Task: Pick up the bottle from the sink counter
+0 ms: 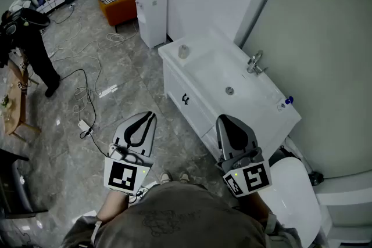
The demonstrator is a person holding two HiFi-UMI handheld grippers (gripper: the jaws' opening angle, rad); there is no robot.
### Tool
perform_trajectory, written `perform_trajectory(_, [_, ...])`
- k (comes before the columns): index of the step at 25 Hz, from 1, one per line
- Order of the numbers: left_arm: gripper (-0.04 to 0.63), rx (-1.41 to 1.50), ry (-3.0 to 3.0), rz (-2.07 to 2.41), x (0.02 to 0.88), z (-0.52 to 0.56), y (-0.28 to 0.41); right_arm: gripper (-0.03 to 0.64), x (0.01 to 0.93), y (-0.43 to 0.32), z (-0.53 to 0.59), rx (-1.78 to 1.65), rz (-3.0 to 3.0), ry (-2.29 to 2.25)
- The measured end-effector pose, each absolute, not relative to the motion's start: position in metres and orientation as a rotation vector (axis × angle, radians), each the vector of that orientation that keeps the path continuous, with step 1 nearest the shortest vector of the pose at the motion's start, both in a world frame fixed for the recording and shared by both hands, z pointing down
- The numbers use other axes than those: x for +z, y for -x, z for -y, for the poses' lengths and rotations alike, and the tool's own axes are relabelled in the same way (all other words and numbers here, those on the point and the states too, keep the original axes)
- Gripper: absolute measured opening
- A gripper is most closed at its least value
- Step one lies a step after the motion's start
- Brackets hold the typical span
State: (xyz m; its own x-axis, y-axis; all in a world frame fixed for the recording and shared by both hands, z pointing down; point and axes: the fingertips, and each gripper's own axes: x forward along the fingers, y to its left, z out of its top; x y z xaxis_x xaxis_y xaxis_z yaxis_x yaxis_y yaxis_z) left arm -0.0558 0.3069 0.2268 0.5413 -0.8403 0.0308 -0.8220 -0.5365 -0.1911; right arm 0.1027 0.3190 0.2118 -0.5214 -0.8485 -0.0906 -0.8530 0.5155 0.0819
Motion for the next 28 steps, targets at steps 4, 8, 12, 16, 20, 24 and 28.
perform_trajectory(4, [0.031,-0.209,2.587,-1.416,0.227,-0.304,0.054,0.032,0.213,-0.104,-0.317,0.176,-2.702,1.508])
perform_trajectory(8, [0.031,-0.218,2.568,-1.410,0.226,-0.305,0.056,0.032,0.214,-0.103,-0.317,0.140,-2.687,1.497])
perform_trajectory(12, [0.031,-0.212,2.568,-1.424,0.227,-0.306,0.060,0.032,0.213,-0.100,-0.320,0.144,-2.691,1.496])
perform_trajectory(16, [0.031,-0.192,2.558,-1.435,0.225,-0.303,0.064,0.032,0.214,-0.095,-0.318,0.149,-2.700,1.494])
perform_trajectory(20, [0.032,-0.207,2.559,-1.422,0.228,-0.300,0.067,0.032,0.217,-0.090,-0.315,0.141,-2.714,1.496])
perform_trajectory(24, [0.032,-0.209,2.563,-1.416,0.229,-0.298,0.072,0.033,0.219,-0.083,-0.311,0.134,-2.720,1.496])
perform_trajectory(28, [0.031,-0.201,2.561,-1.424,0.228,-0.296,0.083,0.033,0.220,-0.073,-0.306,0.142,-2.728,1.496])
